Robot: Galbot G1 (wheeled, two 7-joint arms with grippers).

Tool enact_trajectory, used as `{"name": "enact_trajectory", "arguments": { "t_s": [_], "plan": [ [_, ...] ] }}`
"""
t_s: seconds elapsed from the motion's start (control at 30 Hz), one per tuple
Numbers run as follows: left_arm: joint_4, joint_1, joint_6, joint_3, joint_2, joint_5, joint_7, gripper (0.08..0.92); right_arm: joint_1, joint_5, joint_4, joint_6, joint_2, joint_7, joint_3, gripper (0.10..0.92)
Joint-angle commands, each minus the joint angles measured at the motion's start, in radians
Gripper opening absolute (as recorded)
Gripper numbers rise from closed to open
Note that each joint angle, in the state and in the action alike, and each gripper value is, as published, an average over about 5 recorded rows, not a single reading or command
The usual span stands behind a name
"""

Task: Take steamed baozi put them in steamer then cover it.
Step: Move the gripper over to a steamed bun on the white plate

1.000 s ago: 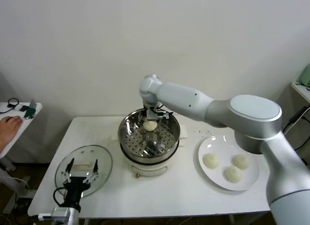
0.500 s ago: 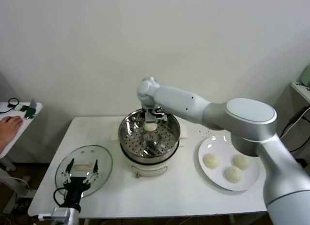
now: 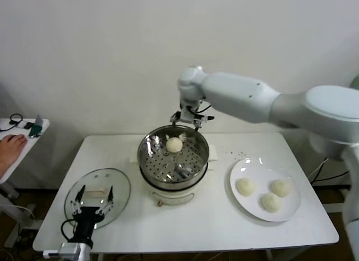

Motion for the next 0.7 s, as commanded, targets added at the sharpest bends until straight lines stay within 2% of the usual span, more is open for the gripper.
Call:
{"name": "enact_trajectory", "arguments": {
  "t_s": [0.03,0.17,0.33,0.5,0.7],
  "plan": [
    [-0.005,0.005,-0.002,0.003,0.002,-0.004,0.000,0.823,0.188,0.444,0.277,-0.452,-0.324,0.115,-0.223,0.823],
    [-0.011,0.010,-0.002,0.011,0.003,-0.004,0.000,0.823,0.136,0.479,0.348,-0.591,-0.469,0.096,-0.221,0.823],
    [-0.018,0.017,-0.002,0.017,0.001,-0.002,0.000,0.823,-0.007,0.414,0.363,-0.619,-0.585,0.060,-0.161,0.823],
    [-0.025,0.026,-0.002,0.012,-0.001,-0.003,-0.002,0.823,-0.226,0.306,0.291,-0.592,-0.608,0.020,-0.029,0.823],
    [-0.026,0.033,-0.001,0.010,-0.007,-0.002,-0.003,0.823,-0.417,0.257,0.209,-0.574,-0.584,0.016,0.093,0.823]
  ]
}}
